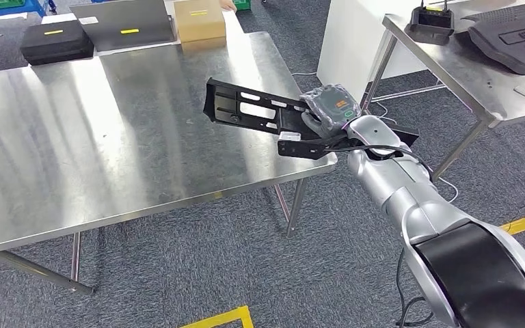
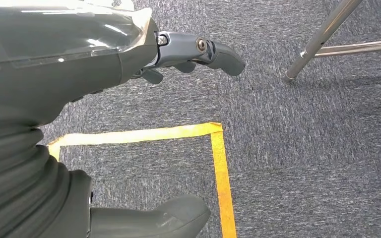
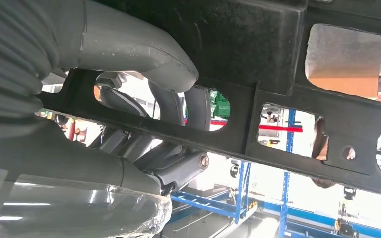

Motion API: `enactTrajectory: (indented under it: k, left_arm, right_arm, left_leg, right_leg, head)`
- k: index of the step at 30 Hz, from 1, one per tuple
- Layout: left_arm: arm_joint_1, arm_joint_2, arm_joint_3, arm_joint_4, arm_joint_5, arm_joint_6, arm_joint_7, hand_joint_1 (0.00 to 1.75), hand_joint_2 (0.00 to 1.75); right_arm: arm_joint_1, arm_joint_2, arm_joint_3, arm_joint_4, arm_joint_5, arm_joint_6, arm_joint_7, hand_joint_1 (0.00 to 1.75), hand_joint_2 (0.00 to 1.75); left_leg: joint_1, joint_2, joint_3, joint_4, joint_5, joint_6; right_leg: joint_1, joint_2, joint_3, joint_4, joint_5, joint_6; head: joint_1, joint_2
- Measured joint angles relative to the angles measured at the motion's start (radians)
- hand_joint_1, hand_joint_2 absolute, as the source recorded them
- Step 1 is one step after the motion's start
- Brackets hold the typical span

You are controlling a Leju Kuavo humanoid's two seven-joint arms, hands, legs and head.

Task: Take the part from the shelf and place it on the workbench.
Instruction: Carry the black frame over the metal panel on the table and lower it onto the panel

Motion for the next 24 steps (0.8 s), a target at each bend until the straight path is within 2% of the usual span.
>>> enactTrajectory:
  k: [24]
  left_arm:
    - [0.000,0.000,0.002,0.000,-0.019,-0.003,0.025,0.00,1.75]
  right_arm:
    - [0.012,0.000,-0.004,-0.001,0.013,-0.015,-0.002,1.75,1.75]
  left_leg:
    - [0.000,0.000,0.005,-0.008,0.000,0.000]
  right_leg:
    - [0.000,0.000,0.005,-0.009,0.002,-0.002]
  head:
    - [0.000,0.000]
